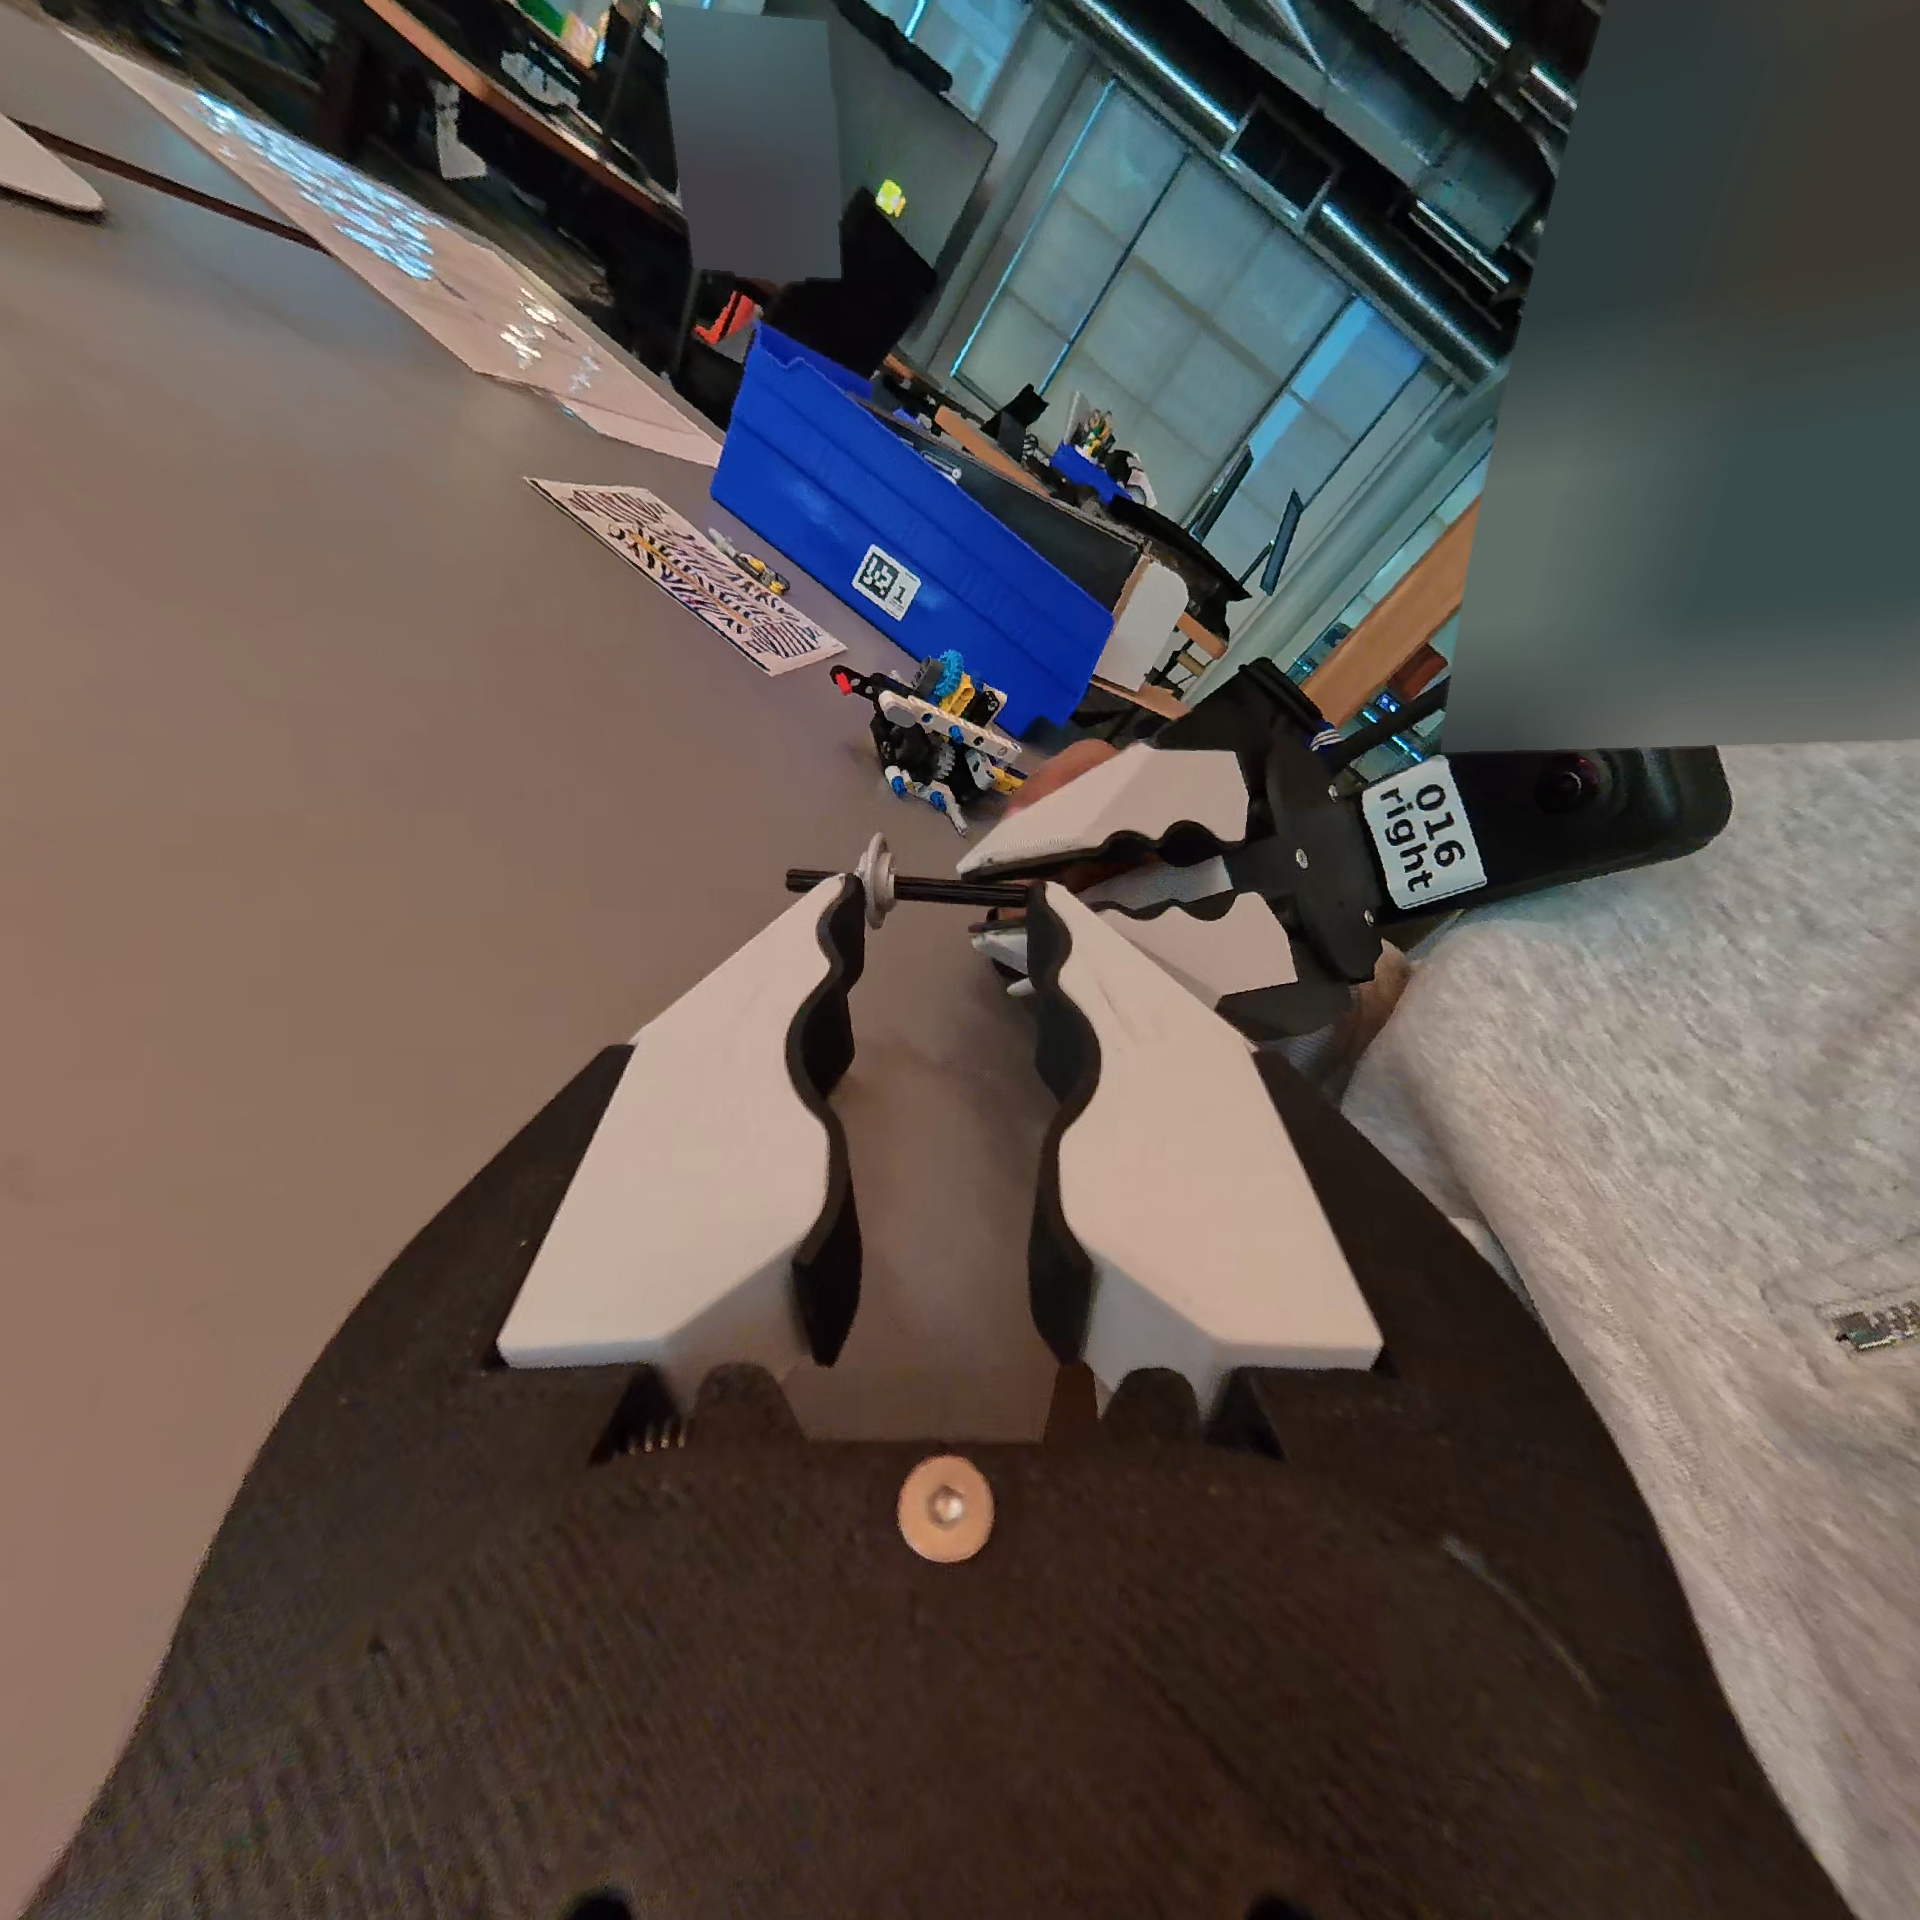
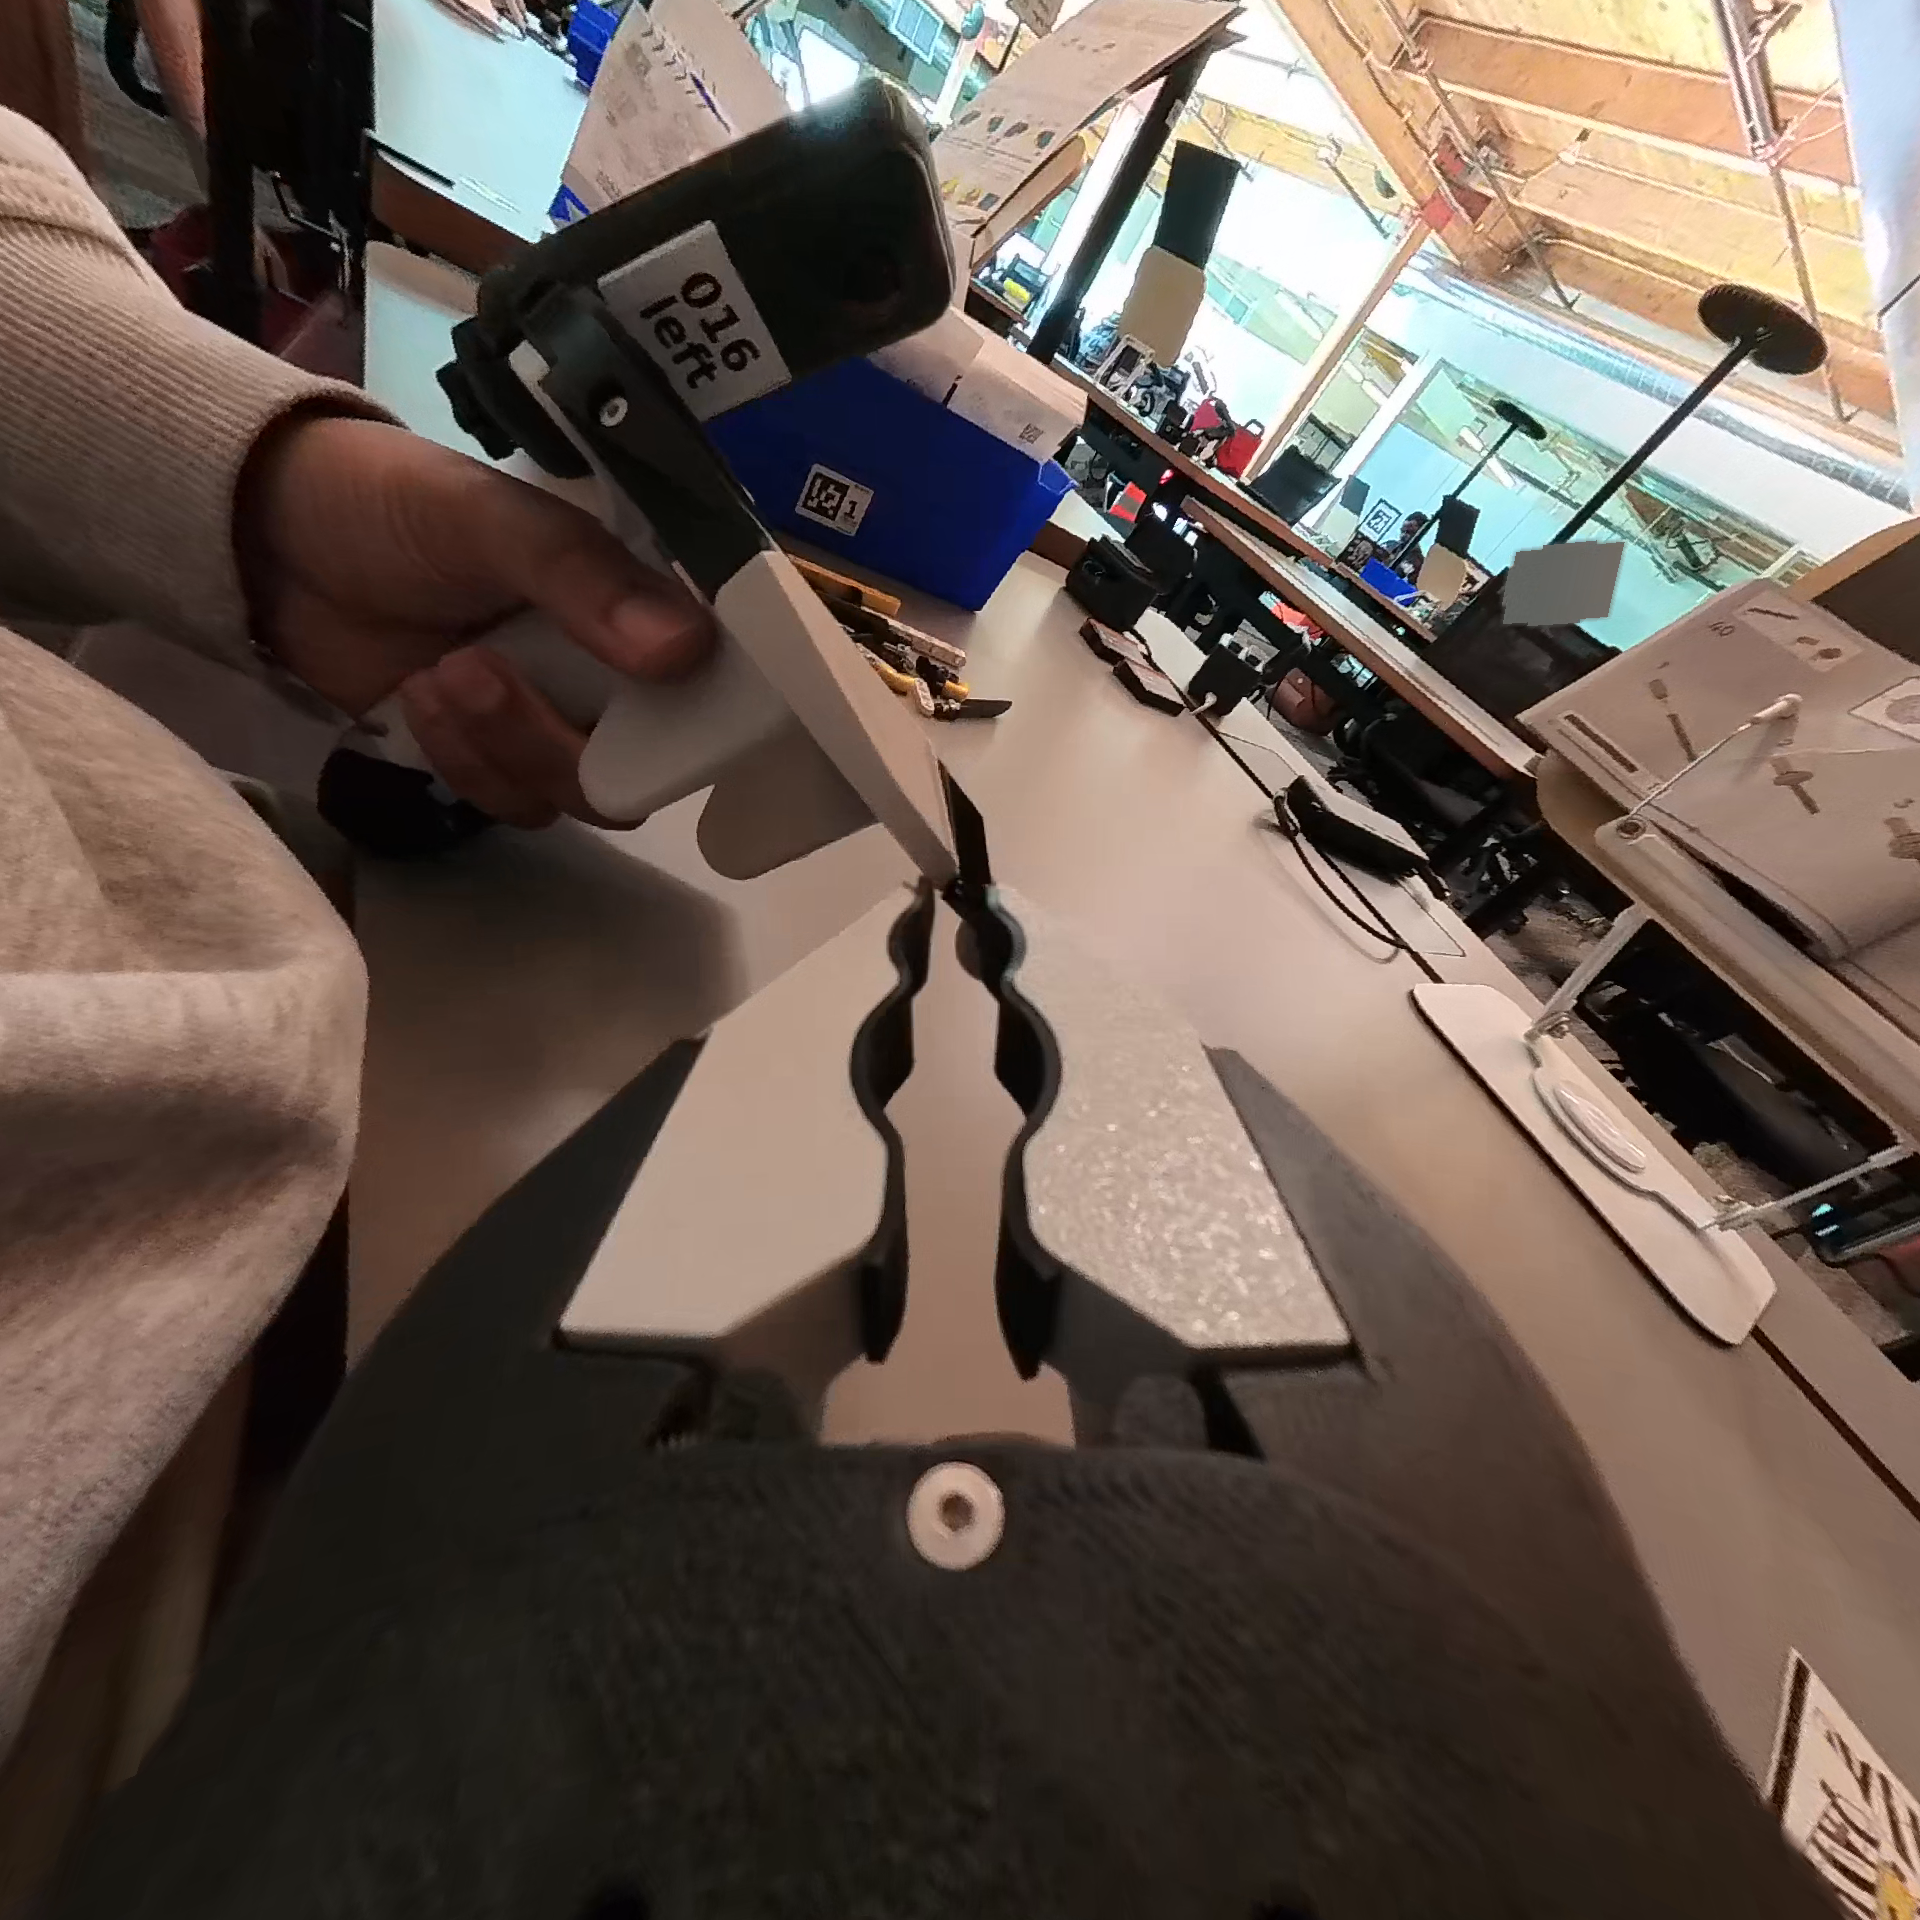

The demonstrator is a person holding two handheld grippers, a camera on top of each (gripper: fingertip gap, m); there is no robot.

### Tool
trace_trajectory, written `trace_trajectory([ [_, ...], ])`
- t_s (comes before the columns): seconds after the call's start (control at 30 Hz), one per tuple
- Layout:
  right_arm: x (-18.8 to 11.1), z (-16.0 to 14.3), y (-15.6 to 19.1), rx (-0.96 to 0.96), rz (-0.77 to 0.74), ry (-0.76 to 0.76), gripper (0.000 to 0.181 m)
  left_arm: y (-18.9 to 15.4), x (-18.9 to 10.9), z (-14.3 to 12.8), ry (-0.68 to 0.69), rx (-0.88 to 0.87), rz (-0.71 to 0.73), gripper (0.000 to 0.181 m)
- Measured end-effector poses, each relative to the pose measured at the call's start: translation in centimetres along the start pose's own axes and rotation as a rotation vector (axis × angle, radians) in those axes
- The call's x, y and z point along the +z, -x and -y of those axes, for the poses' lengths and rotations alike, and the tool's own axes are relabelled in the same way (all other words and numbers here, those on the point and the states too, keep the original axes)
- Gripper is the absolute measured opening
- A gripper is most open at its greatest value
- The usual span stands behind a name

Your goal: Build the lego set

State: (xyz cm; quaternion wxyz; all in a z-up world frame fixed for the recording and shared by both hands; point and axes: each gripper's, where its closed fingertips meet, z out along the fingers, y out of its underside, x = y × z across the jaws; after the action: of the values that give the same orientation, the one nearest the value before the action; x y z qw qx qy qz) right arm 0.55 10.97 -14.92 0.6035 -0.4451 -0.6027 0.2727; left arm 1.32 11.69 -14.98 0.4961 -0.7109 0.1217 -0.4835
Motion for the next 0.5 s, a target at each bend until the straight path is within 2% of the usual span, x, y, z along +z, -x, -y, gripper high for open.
trace_trajectory([
  [0.17, -0.1, -0.1, -0.2, 0.004, -0.006, 0.01, 0.002, -0.3, -0.1, 0.0, 0.003, -0.008, -0.024, 0.036],
  [0.27, -0.4, -0.3, -1.5, 0.079, -0.036, 0.002, 0.002, -0.3, -0.1, 0.0, 0.001, 0.002, -0.018, 0.037],
  [0.33, -0.9, -0.2, -2.8, 0.204, -0.053, -0.032, 0.002, -0.1, -0.2, 0.1, -0.007, 0.005, -0.011, 0.037],
  [0.5, -2.6, 0.2, -6.2, 0.653, -0.012, -0.198, 0.001, 0.1, -0.2, 0.2, -0.002, 0.01, 0.008, 0.035],
])
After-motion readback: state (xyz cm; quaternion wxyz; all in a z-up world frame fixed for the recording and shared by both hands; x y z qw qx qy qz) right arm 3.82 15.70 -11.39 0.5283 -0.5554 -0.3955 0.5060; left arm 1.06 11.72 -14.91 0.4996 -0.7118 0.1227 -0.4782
